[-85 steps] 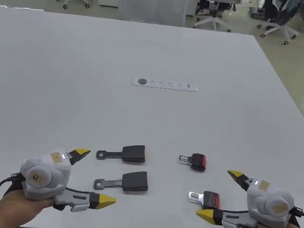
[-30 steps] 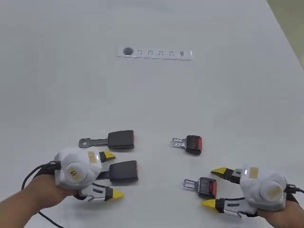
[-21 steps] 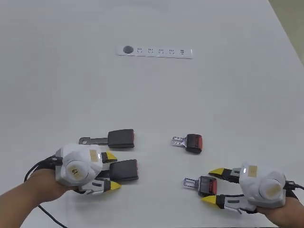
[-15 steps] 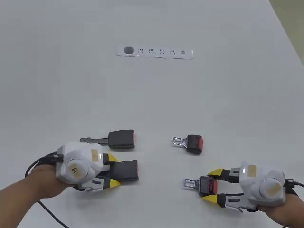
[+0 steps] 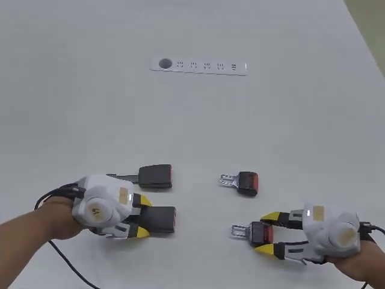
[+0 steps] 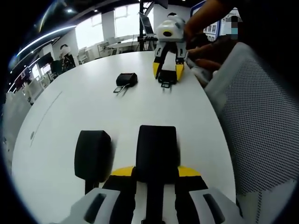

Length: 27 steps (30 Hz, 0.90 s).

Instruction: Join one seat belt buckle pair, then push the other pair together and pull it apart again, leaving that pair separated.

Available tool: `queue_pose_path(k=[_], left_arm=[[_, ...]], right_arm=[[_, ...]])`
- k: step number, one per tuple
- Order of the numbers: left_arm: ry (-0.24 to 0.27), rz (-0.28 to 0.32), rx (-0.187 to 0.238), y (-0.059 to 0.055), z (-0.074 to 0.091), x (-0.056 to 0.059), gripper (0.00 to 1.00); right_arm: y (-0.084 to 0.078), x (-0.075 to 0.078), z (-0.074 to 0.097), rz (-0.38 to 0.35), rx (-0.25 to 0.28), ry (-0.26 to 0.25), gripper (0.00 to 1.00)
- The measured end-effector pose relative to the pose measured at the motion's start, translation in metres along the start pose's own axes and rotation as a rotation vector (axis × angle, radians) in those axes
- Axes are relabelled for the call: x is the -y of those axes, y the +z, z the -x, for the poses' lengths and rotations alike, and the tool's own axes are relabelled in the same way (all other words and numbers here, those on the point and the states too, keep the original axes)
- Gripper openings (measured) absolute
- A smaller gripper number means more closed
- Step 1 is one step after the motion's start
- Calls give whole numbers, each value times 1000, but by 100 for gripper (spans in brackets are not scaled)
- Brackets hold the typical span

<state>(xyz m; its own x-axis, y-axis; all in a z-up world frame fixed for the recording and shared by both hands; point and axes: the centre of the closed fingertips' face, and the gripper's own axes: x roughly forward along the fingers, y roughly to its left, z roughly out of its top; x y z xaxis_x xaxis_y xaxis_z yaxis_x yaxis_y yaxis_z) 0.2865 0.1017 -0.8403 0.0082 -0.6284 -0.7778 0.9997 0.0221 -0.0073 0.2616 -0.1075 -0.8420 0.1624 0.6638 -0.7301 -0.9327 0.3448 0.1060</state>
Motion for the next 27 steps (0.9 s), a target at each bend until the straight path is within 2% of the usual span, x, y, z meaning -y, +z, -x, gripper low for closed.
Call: queue_pose_path(k=[10,27], left_arm=[[-4,2,-4,-1,0,0,33],[-5,10,-16,-2,1,-1,33]], right_arm=[[21,1,-20,8,39,0,36],[57,-9,-56,21,83,23,36]])
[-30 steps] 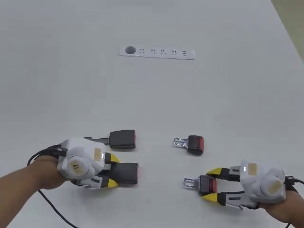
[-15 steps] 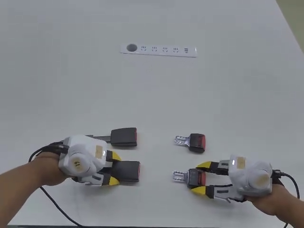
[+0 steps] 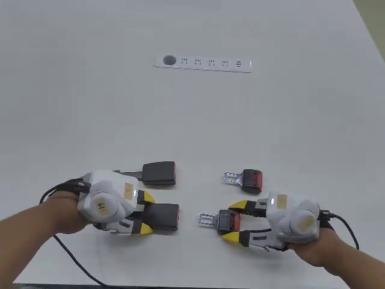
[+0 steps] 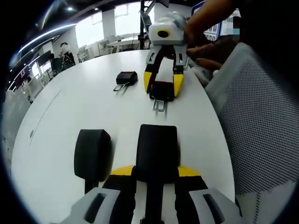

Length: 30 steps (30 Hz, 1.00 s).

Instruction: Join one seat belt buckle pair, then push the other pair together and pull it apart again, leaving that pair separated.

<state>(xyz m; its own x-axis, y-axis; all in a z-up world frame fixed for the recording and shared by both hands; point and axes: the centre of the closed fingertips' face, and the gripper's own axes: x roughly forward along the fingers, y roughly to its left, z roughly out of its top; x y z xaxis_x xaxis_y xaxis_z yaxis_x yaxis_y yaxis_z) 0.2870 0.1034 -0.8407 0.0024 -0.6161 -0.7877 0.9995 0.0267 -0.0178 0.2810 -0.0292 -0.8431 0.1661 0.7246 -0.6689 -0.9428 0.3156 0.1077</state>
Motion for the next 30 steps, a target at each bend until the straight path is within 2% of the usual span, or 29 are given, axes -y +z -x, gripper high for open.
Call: queue_pose_path(k=[12,23,30], left_arm=[[-4,-2,-18,0,0,0,33],[-4,-6,-21,0,1,-1,33],[-3,-9,-21,1,1,0,33]], right_arm=[[26,-7,-29,27,28,33,36],[37,-12,-39,45,34,54,36],[40,-13,-40,52,9,73,36]])
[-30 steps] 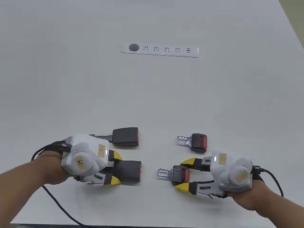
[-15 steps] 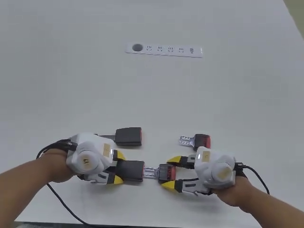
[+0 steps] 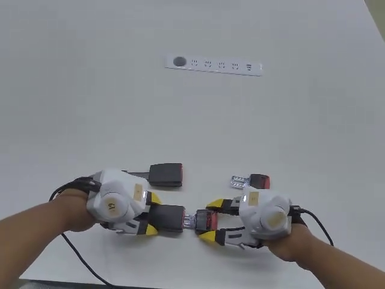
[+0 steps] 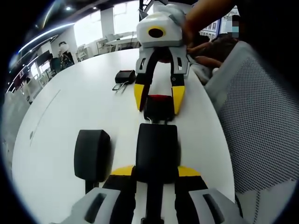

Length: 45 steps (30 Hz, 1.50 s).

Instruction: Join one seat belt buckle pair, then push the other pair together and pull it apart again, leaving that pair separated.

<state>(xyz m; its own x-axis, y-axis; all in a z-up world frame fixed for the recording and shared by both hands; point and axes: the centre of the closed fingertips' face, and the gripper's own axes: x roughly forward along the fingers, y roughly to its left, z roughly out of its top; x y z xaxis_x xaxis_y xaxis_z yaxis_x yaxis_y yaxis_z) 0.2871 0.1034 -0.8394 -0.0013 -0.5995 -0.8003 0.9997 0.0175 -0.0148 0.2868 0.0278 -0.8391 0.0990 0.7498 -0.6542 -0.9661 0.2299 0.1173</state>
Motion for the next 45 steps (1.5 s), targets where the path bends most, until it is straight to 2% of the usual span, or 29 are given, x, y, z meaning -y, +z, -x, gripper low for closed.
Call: queue_pose_path(k=[10,15,16,17,25,34,38,45], left_arm=[[-2,-4,1,0,0,0,32],[-2,-4,-6,0,-1,0,32],[-5,-8,-8,-1,-1,0,32],[-3,-8,-5,-1,-1,0,32],[-3,-4,-1,0,-1,1,32],[8,23,36,-1,0,0,32],[32,54,69,-2,1,1,32],[29,57,94,-2,1,0,32]], right_arm=[[4,0,-6,8,-31,5,35],[13,-2,-15,8,-33,1,35],[7,-2,-13,18,-63,14,35],[9,-1,-15,10,-43,10,35],[7,0,-14,10,-56,7,35],[6,-1,-11,5,-37,-8,35],[7,-1,-10,18,-22,-19,35],[8,-1,-9,32,-14,-22,35]])
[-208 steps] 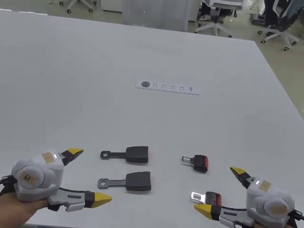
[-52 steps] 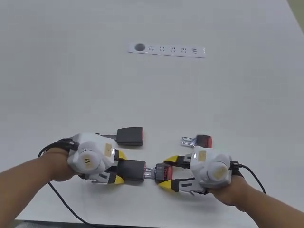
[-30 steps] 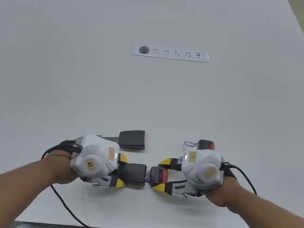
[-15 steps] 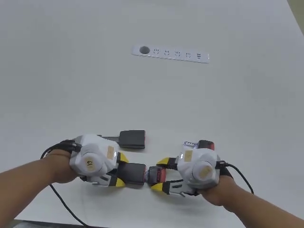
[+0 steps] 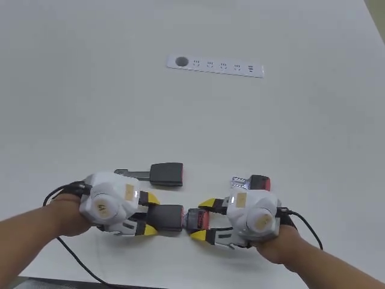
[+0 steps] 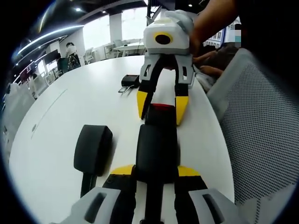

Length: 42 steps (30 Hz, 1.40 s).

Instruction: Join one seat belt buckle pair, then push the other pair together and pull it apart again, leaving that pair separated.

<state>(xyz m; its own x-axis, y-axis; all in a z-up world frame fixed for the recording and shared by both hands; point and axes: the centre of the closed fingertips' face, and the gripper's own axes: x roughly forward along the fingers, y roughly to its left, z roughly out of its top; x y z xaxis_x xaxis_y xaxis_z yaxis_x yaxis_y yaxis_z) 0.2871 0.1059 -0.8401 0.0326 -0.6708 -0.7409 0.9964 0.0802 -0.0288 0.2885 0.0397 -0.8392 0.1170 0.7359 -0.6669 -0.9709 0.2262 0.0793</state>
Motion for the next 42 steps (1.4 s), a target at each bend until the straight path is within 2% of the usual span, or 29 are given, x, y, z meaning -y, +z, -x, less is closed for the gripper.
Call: queue_pose_path(k=[10,18,28,36,42], left_arm=[[-3,26,41,-1,1,0,32],[-11,29,53,-1,1,0,32],[7,73,79,-1,1,0,32],[24,101,94,-1,2,1,32],[15,84,86,-1,1,1,32]], right_arm=[[0,-1,1,-34,32,-15,35],[0,-2,1,-65,58,-28,35],[0,-2,1,-86,72,-23,35],[-1,-3,1,-80,76,-30,35],[-1,-3,1,-65,72,-32,35]])
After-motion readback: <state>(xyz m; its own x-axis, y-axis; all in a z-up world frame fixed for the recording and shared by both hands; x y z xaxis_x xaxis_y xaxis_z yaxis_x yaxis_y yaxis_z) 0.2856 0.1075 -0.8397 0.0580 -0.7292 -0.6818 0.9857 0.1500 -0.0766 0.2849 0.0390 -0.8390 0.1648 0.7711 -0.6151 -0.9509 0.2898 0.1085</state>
